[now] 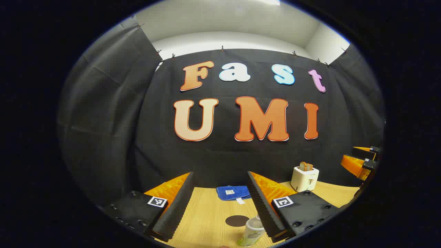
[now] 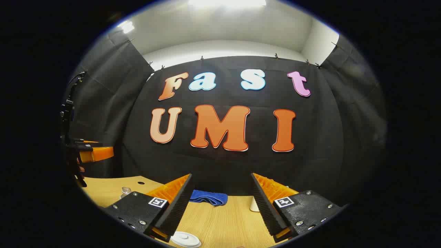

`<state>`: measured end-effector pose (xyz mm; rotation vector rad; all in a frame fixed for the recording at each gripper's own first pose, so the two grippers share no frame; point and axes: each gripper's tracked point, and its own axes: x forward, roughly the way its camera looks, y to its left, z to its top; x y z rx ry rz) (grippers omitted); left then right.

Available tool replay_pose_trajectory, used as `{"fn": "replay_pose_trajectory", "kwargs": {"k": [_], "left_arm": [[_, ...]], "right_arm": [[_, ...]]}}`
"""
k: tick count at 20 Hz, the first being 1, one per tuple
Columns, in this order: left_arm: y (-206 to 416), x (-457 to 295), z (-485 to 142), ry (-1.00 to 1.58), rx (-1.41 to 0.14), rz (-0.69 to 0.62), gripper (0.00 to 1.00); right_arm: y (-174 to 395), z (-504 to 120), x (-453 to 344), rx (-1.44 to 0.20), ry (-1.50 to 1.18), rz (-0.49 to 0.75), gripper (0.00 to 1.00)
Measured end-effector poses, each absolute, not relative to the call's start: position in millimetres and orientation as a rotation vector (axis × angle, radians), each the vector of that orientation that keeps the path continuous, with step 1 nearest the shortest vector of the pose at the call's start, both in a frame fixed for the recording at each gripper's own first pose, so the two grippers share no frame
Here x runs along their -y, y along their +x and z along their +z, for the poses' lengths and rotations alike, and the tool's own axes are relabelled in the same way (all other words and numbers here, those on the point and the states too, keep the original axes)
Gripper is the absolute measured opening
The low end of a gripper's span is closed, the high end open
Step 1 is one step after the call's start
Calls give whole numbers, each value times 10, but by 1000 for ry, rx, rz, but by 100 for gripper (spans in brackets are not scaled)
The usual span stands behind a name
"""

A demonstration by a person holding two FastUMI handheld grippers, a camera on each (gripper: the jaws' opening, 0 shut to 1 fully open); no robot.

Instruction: Open the teacup lid with one hand, grasp the water bottle and pour water into the teacup with the other hand; after pouring, place the water bottle on the coaster and then close the teacup lid.

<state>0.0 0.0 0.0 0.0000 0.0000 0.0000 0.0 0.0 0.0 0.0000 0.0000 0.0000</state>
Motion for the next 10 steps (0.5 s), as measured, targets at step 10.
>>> {"fn": "replay_pose_trajectory", "kwargs": {"k": [10], "left_arm": [[-22,62,-21,15,-4,-15,96]], "right_arm": [[-17,-10,-21,-16,8,19,97]]}}
